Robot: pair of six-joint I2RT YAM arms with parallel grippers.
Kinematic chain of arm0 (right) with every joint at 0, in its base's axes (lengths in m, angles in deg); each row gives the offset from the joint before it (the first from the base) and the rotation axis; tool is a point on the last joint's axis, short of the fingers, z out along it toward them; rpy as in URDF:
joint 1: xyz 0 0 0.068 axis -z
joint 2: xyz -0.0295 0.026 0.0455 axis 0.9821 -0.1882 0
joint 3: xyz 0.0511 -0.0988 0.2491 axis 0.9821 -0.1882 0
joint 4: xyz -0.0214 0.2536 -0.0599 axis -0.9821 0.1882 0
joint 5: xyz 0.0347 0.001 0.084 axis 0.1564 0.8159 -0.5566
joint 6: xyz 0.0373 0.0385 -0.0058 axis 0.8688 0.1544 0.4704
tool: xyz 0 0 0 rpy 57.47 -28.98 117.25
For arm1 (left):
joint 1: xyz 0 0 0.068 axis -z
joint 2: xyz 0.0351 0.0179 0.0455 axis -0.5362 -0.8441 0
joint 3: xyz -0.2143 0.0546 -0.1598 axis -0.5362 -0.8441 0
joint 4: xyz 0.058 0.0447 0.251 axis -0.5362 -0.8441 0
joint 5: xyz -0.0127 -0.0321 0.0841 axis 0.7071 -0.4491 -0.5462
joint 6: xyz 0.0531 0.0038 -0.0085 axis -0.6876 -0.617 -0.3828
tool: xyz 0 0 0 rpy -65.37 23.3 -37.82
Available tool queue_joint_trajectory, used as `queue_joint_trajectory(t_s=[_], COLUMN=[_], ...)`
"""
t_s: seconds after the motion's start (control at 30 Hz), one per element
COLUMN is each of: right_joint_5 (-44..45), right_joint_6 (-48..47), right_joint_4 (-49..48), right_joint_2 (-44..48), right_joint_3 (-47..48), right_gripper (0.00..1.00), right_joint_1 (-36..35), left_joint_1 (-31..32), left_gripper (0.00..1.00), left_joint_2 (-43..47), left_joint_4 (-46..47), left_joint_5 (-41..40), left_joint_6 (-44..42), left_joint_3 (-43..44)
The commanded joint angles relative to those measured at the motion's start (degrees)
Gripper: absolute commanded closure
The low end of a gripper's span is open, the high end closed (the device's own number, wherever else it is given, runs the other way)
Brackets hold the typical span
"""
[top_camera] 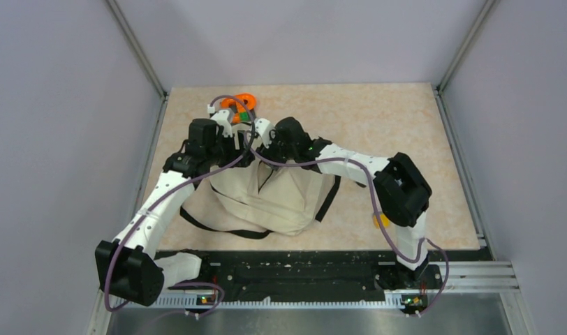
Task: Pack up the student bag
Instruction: Place the stationery in the student bag.
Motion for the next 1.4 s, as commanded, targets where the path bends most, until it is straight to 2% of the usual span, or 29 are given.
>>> queue_joint_trajectory(t_s=[0.0, 0.3, 0.7, 0.97, 1.13, 1.37], right_joint_5=[-1.3, -0.3, 3.1, 1.8, 6.2, 13.6], right_joint_6=[0.0, 1.6, 2.2, -1.1, -1.6, 1.4], right_joint_4=[0.0, -2.8, -3.0, 7.3, 11.1, 11.5], right_joint_2=[-2.9, -6.5, -9.2, -7.6, -5.1, -0.6], right_joint_3=[4.1, 4.7, 4.5, 3.6, 2.0, 0.3], right_gripper=[0.48, 0.57, 0.62, 0.62, 0.63, 0.63], right_joint_1=[-0.5, -0.5, -0.5, -0.6, -0.5, -0.6], left_joint_1=[0.2, 0.3, 0.3, 0.4, 0.6, 0.7], left_gripper=[0.24, 0.24, 0.24, 0.24, 0.24, 0.24], left_joint_2=[-0.6, -2.4, -3.1, -3.7, -4.4, -5.0], left_joint_4=[2.3, 2.5, 2.5, 2.5, 2.4, 2.4], left_joint_5=[1.0, 2.7, 2.6, 2.9, 3.2, 3.4], left_joint_6=[-0.8, -0.2, -0.3, -0.2, -0.1, -0.1], left_joint_3=[-0.2, -0.2, -0.3, -0.3, -0.2, -0.2])
